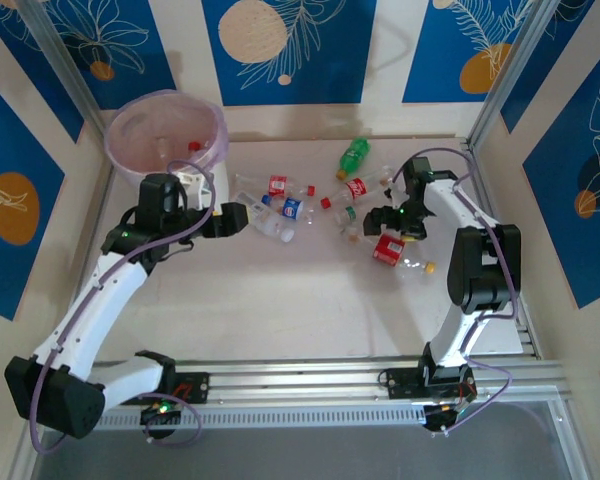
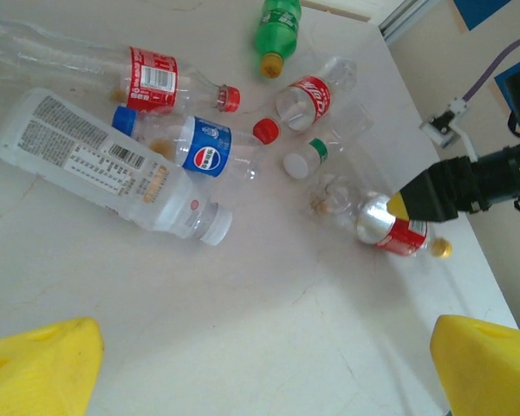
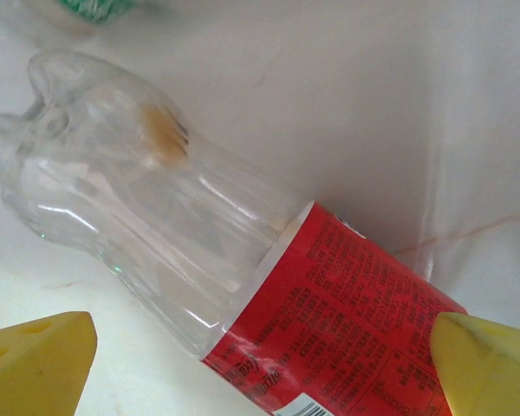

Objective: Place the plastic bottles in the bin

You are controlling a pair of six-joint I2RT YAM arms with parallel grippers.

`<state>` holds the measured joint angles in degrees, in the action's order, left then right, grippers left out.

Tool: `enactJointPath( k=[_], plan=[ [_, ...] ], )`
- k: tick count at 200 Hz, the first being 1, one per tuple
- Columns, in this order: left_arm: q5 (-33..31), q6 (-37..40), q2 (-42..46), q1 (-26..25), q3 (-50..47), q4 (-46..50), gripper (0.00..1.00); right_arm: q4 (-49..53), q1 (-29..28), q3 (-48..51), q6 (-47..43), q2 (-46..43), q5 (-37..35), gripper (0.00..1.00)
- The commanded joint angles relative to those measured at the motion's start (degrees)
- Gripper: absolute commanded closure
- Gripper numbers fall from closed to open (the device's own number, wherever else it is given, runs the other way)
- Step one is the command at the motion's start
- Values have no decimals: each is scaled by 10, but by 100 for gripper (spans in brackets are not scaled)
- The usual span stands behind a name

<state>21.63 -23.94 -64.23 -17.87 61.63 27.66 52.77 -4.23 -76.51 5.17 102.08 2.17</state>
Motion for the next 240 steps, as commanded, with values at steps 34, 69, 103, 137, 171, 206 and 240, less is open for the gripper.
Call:
enactJointPath(
  k=[34, 69, 103, 137, 171, 206, 240],
  plan=[
    [2, -32, -17, -31, -25, -74, 4, 56, -78, 66, 108, -28, -22, 1],
    [1, -44, -24, -42, -51, -95, 4, 36, -158, 103, 175, -29, -19, 1],
    [3, -58, -25, -52, -66, -112, 3, 16, -215, 131, 255, -23, -68, 0],
    [5, -78, -25, -59, -87, -137, 4, -25, -246, 164, 308, -33, -111, 7],
    [6, -92, -23, -64, -98, -154, 3, -50, -262, 182, 323, -62, -136, 23],
    [35, -148, -30, -66, -118, -218, 2, -59, -264, 187, 301, -109, -114, 36],
    [75, -206, -57, -71, -135, -297, 0, -122, -257, 209, 176, -172, 10, 40]
  ],
)
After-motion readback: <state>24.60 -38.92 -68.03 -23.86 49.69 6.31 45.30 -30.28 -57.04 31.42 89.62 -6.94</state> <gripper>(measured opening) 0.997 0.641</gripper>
